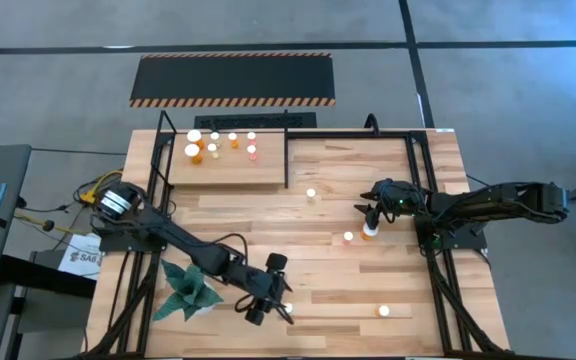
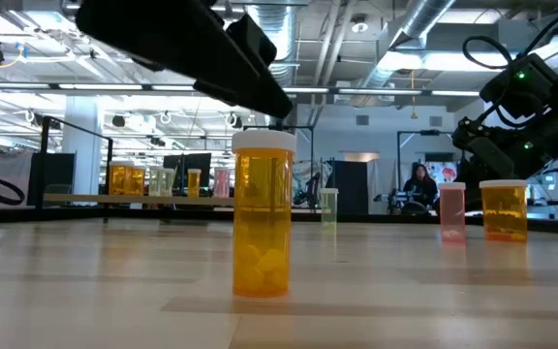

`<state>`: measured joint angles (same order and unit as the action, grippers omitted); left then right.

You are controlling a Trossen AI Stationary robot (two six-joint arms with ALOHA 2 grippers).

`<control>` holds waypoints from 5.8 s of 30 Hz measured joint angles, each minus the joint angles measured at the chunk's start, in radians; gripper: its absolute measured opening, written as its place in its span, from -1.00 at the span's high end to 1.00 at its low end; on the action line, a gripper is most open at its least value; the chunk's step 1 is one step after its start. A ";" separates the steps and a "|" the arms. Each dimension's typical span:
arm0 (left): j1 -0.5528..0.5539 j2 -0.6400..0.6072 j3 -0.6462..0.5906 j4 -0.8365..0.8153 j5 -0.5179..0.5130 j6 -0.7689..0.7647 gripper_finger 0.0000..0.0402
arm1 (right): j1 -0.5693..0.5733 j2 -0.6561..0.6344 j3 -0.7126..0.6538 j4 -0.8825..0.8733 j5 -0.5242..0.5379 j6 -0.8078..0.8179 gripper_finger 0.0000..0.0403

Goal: Pick and place medicine bottles onto shelf by color
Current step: Put the left small orange pill bottle aligned with the other small orange pill bottle on the shelf

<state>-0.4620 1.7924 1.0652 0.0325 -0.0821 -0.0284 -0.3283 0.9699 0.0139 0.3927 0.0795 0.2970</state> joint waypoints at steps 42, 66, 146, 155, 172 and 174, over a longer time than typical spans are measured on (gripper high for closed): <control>-0.014 0.156 0.039 0.093 0.050 -0.142 -0.23 | 0.000 0.000 0.000 0.002 0.000 -0.001 -0.27; -0.012 0.159 0.039 0.094 0.060 -0.178 0.45 | 0.000 0.000 0.000 0.003 0.000 -0.001 -0.27; 0.966 -0.444 -0.482 0.020 -0.386 -0.462 0.43 | 0.000 0.000 -0.001 0.003 0.000 0.000 -0.27; 0.970 -0.415 -0.482 0.059 -0.420 -0.473 0.43 | 0.000 0.000 -0.001 0.003 0.000 0.000 -0.27; 1.002 -0.415 -0.482 0.065 -0.420 -0.429 0.43 | 0.000 0.000 -0.001 0.003 0.000 0.000 -0.27; 1.002 -0.415 -0.482 0.065 -0.421 -0.429 0.43 | 0.000 0.000 -0.001 0.003 0.000 0.000 -0.27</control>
<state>0.5397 1.3773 0.5835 0.0975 -0.5030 -0.4576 -0.3279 0.9703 0.0132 0.3962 0.0799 0.2970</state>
